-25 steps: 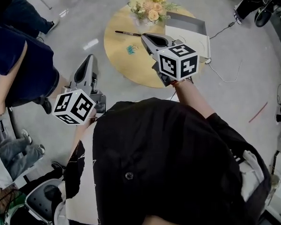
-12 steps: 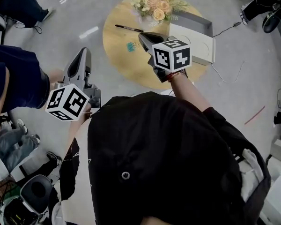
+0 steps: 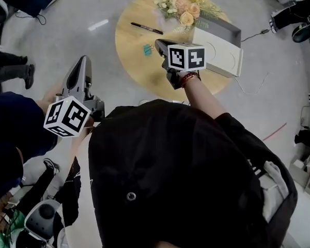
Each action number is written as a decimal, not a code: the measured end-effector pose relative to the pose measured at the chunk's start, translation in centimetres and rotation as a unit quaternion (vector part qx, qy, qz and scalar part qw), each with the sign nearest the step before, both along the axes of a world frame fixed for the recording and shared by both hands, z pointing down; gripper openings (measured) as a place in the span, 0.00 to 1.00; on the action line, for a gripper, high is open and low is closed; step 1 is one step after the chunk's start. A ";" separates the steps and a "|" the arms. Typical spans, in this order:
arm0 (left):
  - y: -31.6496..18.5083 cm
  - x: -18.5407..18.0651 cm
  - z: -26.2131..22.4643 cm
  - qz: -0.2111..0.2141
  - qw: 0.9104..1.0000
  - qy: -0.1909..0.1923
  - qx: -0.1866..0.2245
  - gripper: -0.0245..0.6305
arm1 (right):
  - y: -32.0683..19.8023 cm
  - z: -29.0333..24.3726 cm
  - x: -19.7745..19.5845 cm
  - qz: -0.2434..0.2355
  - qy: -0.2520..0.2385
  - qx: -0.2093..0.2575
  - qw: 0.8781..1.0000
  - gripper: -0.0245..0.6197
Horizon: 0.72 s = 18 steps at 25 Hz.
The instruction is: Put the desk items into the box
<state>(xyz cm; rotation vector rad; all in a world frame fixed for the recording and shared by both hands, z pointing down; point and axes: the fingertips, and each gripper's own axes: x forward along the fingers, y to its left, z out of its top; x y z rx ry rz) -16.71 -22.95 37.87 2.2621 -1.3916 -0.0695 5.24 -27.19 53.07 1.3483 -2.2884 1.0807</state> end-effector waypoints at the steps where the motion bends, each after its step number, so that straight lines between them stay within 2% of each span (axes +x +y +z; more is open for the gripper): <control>1: 0.0 -0.2 0.2 -0.003 1.000 0.001 -0.003 0.05 | 0.0 0.6 -0.1 -0.001 -0.004 -0.010 1.000 0.05; 5: 0.0 -1.0 0.9 -0.018 1.000 0.004 -0.012 0.05 | 0.2 2.7 -0.6 -0.016 0.001 -0.039 0.999 0.17; 18: 0.4 -2.3 0.6 -0.034 0.999 -0.016 -0.023 0.05 | -0.3 6.7 -0.9 0.011 -0.001 -0.090 0.996 0.20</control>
